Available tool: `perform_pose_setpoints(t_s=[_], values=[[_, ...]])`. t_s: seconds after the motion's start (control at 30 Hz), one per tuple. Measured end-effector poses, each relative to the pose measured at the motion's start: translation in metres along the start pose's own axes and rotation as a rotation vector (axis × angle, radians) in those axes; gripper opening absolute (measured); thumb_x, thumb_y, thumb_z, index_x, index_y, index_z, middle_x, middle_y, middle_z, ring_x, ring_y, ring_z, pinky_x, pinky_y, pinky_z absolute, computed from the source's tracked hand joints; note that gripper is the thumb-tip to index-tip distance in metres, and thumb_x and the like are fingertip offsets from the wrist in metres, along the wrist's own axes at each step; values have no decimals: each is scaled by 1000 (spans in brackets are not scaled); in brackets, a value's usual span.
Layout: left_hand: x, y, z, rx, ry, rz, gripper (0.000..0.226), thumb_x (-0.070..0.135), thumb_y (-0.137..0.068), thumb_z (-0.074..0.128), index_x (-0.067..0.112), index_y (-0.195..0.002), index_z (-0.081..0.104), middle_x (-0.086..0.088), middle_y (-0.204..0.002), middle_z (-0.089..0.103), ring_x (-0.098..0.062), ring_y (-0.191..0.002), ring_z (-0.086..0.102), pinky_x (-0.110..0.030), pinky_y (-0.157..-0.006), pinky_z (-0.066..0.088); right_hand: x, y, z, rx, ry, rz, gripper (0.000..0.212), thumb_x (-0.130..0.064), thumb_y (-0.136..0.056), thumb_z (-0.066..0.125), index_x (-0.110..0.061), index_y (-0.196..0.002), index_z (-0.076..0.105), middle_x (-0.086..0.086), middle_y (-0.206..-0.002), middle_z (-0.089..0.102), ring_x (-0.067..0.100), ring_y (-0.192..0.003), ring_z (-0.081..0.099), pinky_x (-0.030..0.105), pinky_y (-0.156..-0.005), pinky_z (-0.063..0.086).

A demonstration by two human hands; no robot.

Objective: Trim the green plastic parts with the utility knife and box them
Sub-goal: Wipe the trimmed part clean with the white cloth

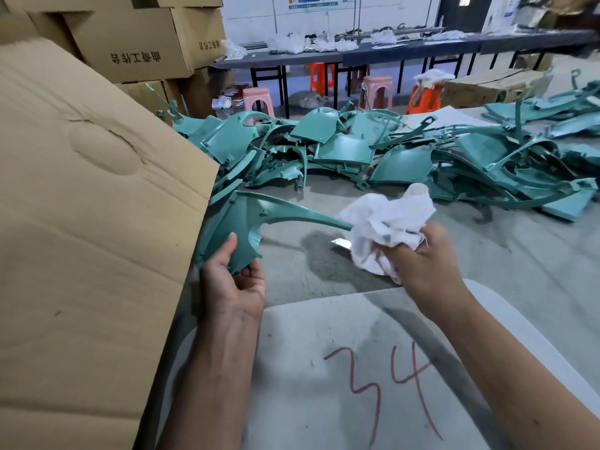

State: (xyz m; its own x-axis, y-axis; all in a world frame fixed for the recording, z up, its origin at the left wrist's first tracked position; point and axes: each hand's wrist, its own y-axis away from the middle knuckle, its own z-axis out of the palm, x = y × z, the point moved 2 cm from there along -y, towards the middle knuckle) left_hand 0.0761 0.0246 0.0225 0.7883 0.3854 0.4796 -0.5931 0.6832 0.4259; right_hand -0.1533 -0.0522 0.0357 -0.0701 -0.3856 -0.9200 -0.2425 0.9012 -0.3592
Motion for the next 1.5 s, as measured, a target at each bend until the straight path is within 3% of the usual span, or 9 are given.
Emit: perform_pose_setpoints(t_s=[0.17,0.37,0.6,0.7,0.8,0.97,1.1,1.3,1.5], values=[[-9,9,6,-136,16,-16,29,11,-81,76,14,-109,71,0,-84,76,-6,-63,69,-16,-51,53,10,-10,-6,42,-613,442,25,-9,-103,41,-5,-82,52,9,-60,44,10,-40,39,21,-38,33],[-13,7,8,-233,-52,-33,55,13,-78,72,10,-132,63,-3,-86,76,-9,-63,69,-18,-50,52,6,0,-13,-620,-1154,620,29,-3,-93,61,19,-113,64,33,-98,65,37,-79,69,38,-66,57],[-21,14,6,-280,42,-157,31,12,-78,69,8,-109,69,-6,-86,73,-12,-61,66,-21,-51,52,1,-5,-22,-102,-884,535,20,-24,-37,72,-8,-47,68,-5,-45,50,4,-33,43,13,-35,33],[-18,15,6,-293,39,-127,36,13,-79,69,9,-115,69,-5,-88,72,-11,-62,65,-19,-52,53,18,-18,-40,247,-523,396,16,-11,-84,69,-18,-70,66,-6,-55,55,12,-44,49,16,-37,36],[-23,17,6,-278,-70,-42,44,14,-80,70,12,-125,67,-4,-99,76,-12,-73,71,-20,-58,55,43,-22,-59,489,-13,334,37,-41,-99,66,-22,-129,60,-3,-109,73,12,-97,70,29,-87,57],[-35,20,8,-197,-137,2,22,3,-95,52,8,-109,68,-10,-97,78,-22,-78,75,-29,-60,61,48,-28,-70,521,402,419,85,-52,-89,73,-9,-152,35,23,-148,38,42,-138,38,47,-116,33],[-50,21,17,-177,-233,118,22,-3,-95,52,9,-108,66,-10,-90,76,-21,-70,73,-27,-54,58,35,-27,-68,514,677,298,58,-53,-100,56,-13,-141,56,19,-155,35,41,-142,30,51,-118,28],[-63,25,44,36,-255,211,16,-1,-93,59,13,-96,67,-12,-93,72,-23,-73,70,-26,-50,55,4,-14,-38,294,632,-301,38,-35,-106,47,-12,-100,77,3,-100,73,23,-102,53,35,-87,38],[-57,45,95,162,-486,373,14,3,-86,60,12,-75,57,-5,-74,65,-24,-64,55,-33,-58,49,6,-6,-19,108,557,-248,17,-22,-104,58,-16,-114,69,-1,-89,74,27,-84,66,37,-70,47]])
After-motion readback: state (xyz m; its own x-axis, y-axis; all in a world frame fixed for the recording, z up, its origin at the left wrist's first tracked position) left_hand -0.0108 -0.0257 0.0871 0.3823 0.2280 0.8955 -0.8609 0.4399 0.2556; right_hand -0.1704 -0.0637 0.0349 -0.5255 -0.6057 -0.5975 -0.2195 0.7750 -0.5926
